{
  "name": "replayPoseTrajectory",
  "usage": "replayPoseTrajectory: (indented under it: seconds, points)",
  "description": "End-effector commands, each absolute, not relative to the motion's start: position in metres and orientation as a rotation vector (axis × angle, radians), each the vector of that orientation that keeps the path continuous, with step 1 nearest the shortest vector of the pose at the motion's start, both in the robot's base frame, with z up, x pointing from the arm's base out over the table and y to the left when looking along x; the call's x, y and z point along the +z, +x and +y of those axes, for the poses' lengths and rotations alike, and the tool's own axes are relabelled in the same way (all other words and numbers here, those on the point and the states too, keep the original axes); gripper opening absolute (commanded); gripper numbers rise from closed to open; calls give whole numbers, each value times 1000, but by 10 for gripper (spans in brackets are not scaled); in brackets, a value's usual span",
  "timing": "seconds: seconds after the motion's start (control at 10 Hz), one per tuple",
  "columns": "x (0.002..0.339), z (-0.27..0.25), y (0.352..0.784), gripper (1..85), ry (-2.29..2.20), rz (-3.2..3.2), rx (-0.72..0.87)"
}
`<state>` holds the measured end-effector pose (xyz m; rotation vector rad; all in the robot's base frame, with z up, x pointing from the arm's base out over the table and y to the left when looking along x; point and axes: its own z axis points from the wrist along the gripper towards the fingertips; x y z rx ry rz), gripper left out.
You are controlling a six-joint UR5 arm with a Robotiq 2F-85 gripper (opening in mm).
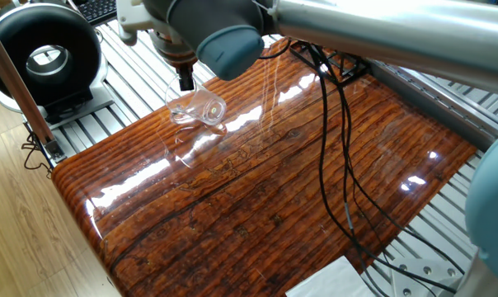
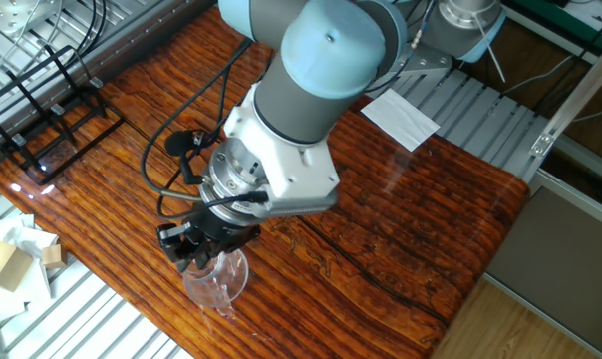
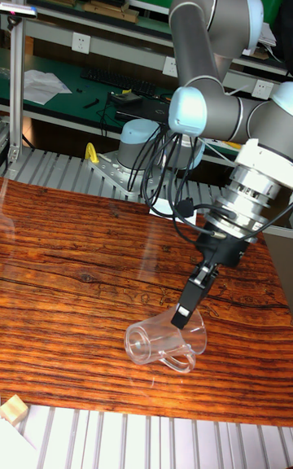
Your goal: Take the cup off the cup rack
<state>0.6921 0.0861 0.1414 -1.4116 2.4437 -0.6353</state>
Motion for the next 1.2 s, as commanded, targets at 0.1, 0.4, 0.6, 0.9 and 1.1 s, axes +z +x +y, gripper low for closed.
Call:
replayPoseTrajectory:
  seconds: [0.1, 0.4, 0.6, 0.9, 1.1]
  points:
    - [144, 84, 698, 283, -1449, 2379, -629]
    - [140, 81, 698, 283, -1461, 2348, -641]
    - [137, 80, 695, 283, -1466, 2336, -633]
    - [135, 80, 690, 283, -1470, 2330, -621]
    - [135, 78, 686, 283, -1474, 2320, -618]
